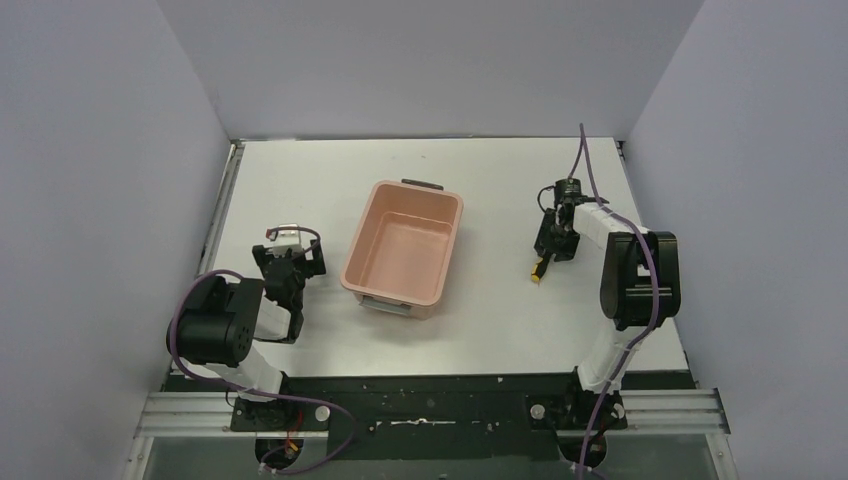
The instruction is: Put the screwdriver in the bin
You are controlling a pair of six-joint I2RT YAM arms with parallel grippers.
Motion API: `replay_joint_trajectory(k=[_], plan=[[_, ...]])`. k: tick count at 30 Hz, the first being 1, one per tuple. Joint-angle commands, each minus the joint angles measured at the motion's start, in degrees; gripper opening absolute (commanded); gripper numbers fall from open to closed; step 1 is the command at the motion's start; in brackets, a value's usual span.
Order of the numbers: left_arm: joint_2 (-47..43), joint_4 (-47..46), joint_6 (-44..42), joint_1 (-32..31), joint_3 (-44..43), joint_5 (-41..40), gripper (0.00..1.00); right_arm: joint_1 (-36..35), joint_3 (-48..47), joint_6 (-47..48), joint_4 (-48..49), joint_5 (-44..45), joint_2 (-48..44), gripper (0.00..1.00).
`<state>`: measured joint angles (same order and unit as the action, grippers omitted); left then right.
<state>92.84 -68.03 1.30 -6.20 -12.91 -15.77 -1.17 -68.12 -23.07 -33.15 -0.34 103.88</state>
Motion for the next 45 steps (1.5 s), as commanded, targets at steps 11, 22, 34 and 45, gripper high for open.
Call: replay_joint_trajectory(k=[11,22,34,45], plan=[[-0.56,-1.84,0.48,0.47,-1.33,0.65,0.97,-1.54,-7.45,0.89,-8.59,2.44,-3.92,0.0],[-0.53,-1.85,0.47,0.4,-1.34,0.65,0.97,-3.05,-30.21,-2.03,-26.42,3.71,-11.16,0.0],[-0.55,-1.86,0.47,0.42,-1.33,0.66,0.97,-37.77,-36.1,-14.33,-5.22,-0.91,-5.56,0.0],[-0.61,-1.92,0.5,0.44,-1.33,0.68,0.97,-47.44,-31.93,-15.26,-4.94,3.21,8.91,0.0]])
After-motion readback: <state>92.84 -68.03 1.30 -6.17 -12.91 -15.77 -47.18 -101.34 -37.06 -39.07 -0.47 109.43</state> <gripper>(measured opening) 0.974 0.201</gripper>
